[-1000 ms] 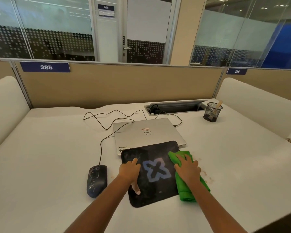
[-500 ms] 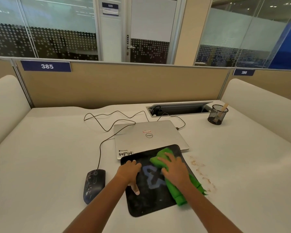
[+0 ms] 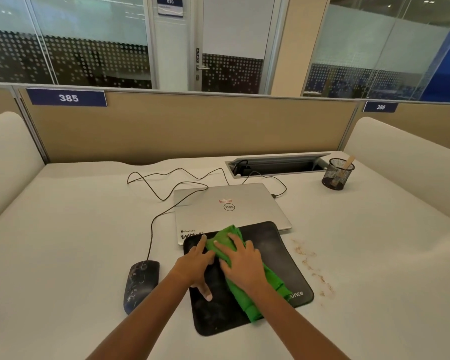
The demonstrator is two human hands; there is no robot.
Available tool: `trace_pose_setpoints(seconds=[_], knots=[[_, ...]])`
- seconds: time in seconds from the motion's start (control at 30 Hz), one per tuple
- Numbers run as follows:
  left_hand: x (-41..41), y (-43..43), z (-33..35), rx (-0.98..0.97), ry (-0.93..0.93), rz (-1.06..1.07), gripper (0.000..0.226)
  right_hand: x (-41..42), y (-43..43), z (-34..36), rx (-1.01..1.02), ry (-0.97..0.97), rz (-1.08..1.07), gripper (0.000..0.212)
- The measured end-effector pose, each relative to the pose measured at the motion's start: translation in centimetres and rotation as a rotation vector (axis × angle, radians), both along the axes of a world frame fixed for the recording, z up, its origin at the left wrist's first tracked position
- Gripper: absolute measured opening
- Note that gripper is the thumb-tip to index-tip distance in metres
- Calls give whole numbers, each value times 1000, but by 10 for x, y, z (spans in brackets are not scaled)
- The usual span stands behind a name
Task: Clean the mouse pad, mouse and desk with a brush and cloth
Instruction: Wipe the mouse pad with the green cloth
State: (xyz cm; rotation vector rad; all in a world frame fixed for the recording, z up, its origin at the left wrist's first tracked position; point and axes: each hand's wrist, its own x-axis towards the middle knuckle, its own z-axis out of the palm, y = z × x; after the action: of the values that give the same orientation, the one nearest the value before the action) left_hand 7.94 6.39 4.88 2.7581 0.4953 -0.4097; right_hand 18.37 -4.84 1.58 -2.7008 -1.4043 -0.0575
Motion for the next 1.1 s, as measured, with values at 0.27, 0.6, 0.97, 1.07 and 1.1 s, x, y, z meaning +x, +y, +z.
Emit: trace_pose_setpoints(seconds=[0.27,0.6,0.97,1.07,1.1], knots=[[-2,1,-6,-27,-46,9,80,59,-58,12,-26,65,-430,53],[0,-2,-10,89,-9,19,112,-71,-37,15,26,-108,-117,55],[-12,-2,-16,129,-6,-14,99,16,-96,12,-9,65,-530,50],[-12,-3,-14,127,7,-16,98,-10,-80,17,-33,49,-485,51],[-12,-4,-13,129,12,-17,98,-27,-72,16,-33,38,-432,52]])
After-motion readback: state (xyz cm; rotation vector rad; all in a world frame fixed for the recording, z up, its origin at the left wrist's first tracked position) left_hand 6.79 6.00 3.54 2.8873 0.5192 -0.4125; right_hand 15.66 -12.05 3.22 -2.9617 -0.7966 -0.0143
